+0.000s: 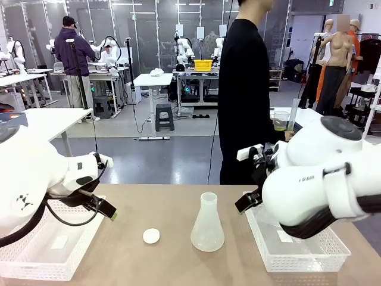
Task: Prepare the solutions needed for the experiment.
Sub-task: Pick up the Plastic Funnel and insert it into the Big flask.
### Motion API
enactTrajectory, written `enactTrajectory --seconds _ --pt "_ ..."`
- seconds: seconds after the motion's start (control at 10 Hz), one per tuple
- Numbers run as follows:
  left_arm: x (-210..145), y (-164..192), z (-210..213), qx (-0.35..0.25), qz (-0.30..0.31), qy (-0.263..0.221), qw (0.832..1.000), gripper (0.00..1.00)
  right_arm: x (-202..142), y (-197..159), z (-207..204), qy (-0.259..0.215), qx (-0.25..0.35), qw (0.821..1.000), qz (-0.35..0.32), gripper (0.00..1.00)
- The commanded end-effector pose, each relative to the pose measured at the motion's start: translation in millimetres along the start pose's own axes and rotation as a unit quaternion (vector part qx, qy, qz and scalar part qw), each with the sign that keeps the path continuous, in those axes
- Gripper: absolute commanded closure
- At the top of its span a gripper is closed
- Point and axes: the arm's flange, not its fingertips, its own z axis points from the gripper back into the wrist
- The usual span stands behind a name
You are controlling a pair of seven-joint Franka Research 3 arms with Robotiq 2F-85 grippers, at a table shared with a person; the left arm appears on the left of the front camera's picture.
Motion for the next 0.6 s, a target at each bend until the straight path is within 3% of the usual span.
enactTrajectory --seconds 0.0,0.1,0.2,0.5 --pt "-2 -4 21 -0.003 0.008 0.003 1.0 0.0 -2 5 22 -0.003 0.005 1.0 -0.027 0.0" --pt "0 -11 27 0.017 -0.009 -0.016 1.0 0.0 -2 8 26 -0.002 -0.007 1.0 -0.022 0.0" --pt "2 -1 10 -0.003 0.002 -0.002 1.0 0.0 3 1 14 -0.005 0.007 1.0 -0.012 0.0" --pt "2 -1 10 -0.003 0.002 -0.002 1.0 0.0 3 1 14 -0.005 0.007 1.0 -0.012 0.0"
